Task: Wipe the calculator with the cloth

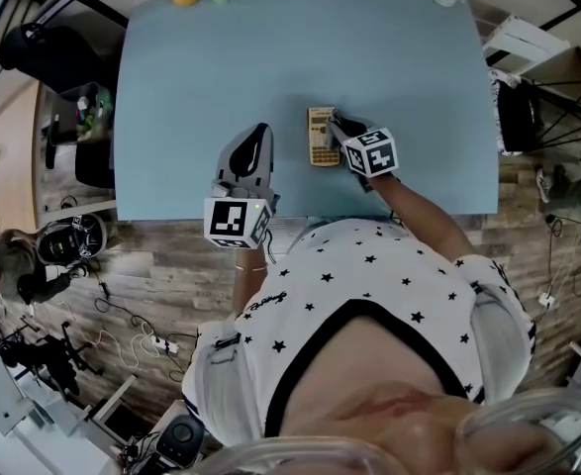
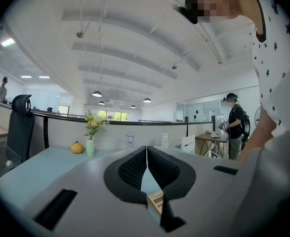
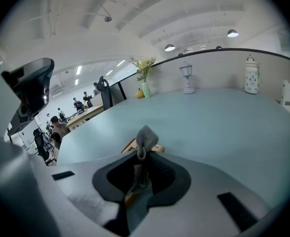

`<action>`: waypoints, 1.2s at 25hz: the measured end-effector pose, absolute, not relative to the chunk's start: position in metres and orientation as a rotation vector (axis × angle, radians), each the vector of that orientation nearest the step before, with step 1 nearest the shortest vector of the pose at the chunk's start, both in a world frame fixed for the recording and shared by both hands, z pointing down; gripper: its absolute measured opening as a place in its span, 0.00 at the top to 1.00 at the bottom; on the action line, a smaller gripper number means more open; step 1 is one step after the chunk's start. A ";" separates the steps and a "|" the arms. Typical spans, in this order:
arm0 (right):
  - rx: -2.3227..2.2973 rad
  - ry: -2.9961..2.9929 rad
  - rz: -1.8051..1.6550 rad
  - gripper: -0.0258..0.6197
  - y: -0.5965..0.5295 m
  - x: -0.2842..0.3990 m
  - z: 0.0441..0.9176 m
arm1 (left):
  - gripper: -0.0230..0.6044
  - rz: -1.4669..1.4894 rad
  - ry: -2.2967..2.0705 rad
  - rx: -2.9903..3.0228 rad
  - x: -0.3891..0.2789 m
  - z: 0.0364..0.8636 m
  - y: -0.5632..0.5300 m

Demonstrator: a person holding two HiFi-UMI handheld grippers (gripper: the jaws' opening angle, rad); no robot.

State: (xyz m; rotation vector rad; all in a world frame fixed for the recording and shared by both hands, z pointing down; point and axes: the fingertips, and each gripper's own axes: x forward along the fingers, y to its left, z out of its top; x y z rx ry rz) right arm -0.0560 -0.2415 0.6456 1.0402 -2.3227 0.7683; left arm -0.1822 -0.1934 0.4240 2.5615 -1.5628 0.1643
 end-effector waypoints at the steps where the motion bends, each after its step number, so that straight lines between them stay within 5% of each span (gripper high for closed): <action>1: 1.041 -2.323 0.765 0.89 -0.242 -0.056 0.646 | 0.91 0.163 -1.568 2.558 -0.184 0.424 -0.193; 30: 1.000 -2.364 0.688 0.89 -0.196 -0.099 0.638 | 0.91 0.162 -1.457 2.583 -0.199 0.438 -0.184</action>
